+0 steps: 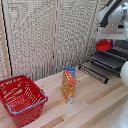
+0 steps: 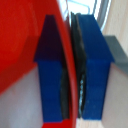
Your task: Extend the gripper towards the oven tray handle. Grasp the handle and carefully pull the tray out of the oven. Move the gripper above the red bowl. Grab the red bowl gently. Lift the bowl and place it onto the oven tray.
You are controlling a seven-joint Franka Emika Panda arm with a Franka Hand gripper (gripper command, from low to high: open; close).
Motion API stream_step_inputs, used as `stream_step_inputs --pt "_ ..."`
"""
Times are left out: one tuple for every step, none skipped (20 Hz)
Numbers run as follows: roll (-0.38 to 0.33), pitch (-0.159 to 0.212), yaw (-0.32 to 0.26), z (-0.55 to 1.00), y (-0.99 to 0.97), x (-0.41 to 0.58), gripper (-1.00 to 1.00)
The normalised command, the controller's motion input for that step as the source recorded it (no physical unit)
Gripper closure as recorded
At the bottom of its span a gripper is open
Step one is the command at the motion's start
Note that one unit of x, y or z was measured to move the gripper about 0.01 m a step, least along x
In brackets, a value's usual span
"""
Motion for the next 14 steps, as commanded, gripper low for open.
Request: stream_step_inputs --pt "0.0 0.042 -0.005 -0.34 -0.42 -0.103 1.0" --pt "0.0 0.034 -0.003 -0.31 -0.4 -0.1 1.0" --pt "0.0 0.036 -0.002 -0.32 -0.4 -0.051 1.0" --pt "0.0 0.018 0.0 -0.31 -0.39 -0.04 1.0" --pt "0.0 0.018 0.0 -0.33 -0.34 -0.017 1.0" --pt "0.0 0.003 0.0 -0.27 -0.28 -0.023 1.0" --pt "0.0 0.004 0.0 -0.25 -0.22 -0.017 1.0" --pt "0.0 0.01 0.0 -0.21 -0.22 -0.026 1.0" --pt "0.0 0.0 0.0 -0.17 -0.2 -0.031 1.0" --pt "0.0 0.0 0.0 -0.12 -0.14 -0.049 1.0" --pt "0.0 0.0 0.0 0.0 -0.03 -0.031 1.0" --pt "0.0 -0.002 -0.009 0.0 0.0 -0.011 -1.0" --pt "-0.004 -0.032 -0.043 0.08 0.0 0.0 -1.0" --pt "0.0 -0.038 -0.041 0.15 0.0 0.0 -1.0"
